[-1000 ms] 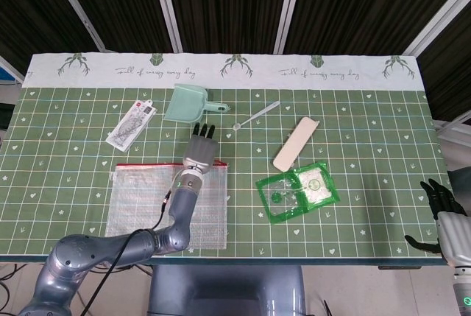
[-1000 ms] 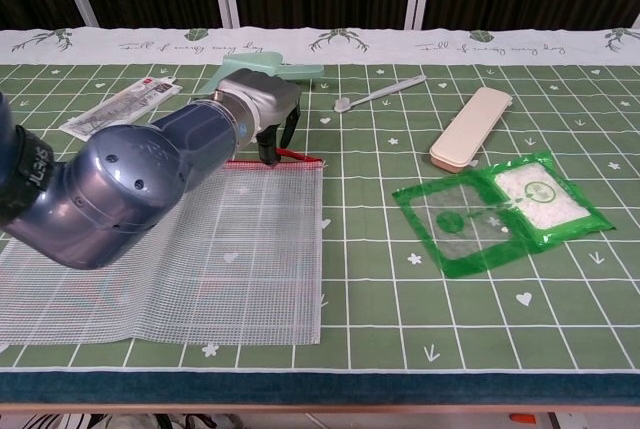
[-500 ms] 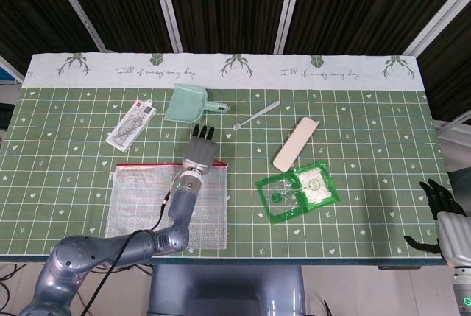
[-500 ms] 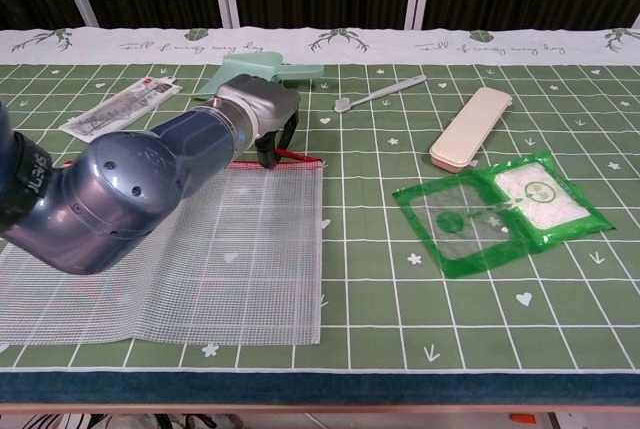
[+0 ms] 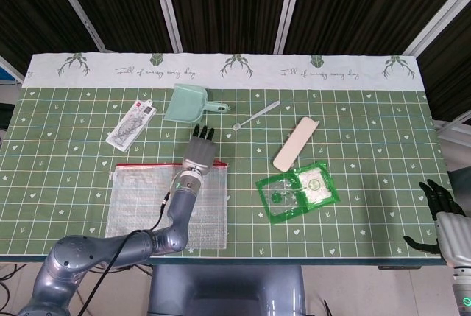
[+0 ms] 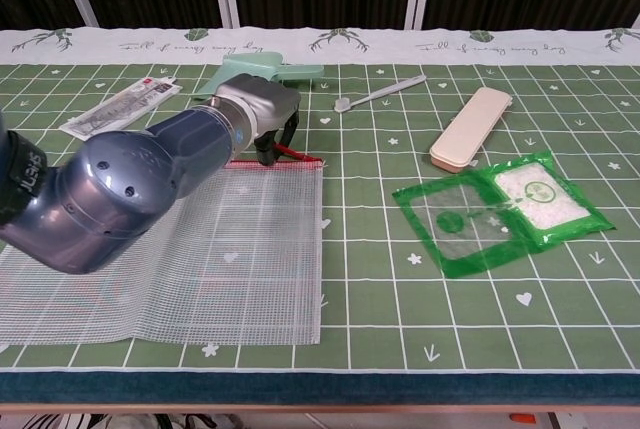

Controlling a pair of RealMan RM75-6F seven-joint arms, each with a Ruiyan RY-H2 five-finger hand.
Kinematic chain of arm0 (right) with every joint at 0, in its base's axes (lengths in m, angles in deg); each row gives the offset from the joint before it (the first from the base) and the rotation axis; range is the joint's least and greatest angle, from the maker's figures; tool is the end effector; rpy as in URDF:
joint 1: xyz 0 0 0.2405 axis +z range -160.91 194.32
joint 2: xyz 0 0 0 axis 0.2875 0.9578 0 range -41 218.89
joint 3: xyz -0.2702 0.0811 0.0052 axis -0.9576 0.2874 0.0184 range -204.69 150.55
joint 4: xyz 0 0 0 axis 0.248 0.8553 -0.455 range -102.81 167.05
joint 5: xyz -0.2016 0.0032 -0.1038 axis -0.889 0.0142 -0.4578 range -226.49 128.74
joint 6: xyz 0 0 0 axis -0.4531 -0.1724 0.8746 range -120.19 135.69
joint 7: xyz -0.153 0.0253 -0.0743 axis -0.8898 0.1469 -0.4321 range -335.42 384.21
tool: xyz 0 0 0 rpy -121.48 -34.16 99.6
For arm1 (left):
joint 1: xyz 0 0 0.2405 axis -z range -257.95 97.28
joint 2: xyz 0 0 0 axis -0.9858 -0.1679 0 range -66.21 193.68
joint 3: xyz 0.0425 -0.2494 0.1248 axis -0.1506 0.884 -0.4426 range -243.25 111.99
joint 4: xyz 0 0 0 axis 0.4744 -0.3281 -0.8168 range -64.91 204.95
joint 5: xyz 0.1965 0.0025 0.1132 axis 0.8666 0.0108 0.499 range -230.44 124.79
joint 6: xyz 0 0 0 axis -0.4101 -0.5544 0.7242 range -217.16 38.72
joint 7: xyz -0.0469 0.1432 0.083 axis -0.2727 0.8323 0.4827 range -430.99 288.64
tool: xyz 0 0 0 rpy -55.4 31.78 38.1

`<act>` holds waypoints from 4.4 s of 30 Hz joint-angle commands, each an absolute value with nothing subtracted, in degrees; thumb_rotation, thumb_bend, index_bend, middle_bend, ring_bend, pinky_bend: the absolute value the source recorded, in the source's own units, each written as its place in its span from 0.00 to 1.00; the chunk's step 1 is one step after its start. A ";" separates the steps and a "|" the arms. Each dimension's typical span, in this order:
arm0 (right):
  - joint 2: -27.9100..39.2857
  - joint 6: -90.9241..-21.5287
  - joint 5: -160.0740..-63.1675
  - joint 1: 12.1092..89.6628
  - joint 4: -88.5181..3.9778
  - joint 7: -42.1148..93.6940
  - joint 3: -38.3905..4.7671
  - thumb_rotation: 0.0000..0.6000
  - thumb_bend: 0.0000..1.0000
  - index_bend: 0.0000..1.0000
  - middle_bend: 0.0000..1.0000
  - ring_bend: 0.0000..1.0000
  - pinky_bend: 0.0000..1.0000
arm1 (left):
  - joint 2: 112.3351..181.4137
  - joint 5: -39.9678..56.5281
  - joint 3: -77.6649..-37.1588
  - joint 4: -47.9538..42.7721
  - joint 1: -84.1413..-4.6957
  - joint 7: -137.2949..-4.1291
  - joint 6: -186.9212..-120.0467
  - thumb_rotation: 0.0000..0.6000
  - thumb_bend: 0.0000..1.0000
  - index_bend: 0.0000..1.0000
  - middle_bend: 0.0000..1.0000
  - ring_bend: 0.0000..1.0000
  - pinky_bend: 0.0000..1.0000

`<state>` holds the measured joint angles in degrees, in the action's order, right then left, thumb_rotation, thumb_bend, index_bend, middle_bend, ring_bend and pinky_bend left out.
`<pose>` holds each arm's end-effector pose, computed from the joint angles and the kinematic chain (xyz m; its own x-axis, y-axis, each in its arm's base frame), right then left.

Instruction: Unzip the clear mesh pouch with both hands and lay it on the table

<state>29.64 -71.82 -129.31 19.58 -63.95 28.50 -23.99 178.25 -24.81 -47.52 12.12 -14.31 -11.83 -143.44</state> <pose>-0.3614 -0.1989 0.1699 0.3264 -0.0978 0.9402 -0.9336 0.1223 0.3368 -0.0595 0.4494 -0.1567 0.7371 0.2358 0.6334 0.6754 -0.2886 -0.6786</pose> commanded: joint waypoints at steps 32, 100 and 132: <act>34.13 -59.53 -109.22 28.41 -87.69 26.25 -15.95 1.00 0.26 0.11 0.00 0.00 0.21 | 159.49 -19.78 -40.59 -20.84 -12.71 -15.02 -152.32 1.00 0.51 0.60 0.11 0.00 0.00; 2.55 -71.81 -40.86 73.97 -85.14 13.47 12.43 1.00 0.41 0.45 0.08 0.00 0.21 | 152.20 -26.54 -41.80 -29.83 -5.04 -20.65 -157.66 1.00 0.51 0.61 0.11 0.00 0.00; -1.24 -74.62 -40.50 75.45 -81.05 9.93 17.05 1.00 0.44 0.59 0.15 0.01 0.21 | 150.39 -26.55 -42.96 -32.03 -4.68 -22.17 -158.35 1.00 0.51 0.61 0.11 0.00 0.00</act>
<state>-1.22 -74.60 -40.52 75.47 -81.06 9.95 17.04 150.38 -26.55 -42.95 -32.03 -4.68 -22.18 -158.36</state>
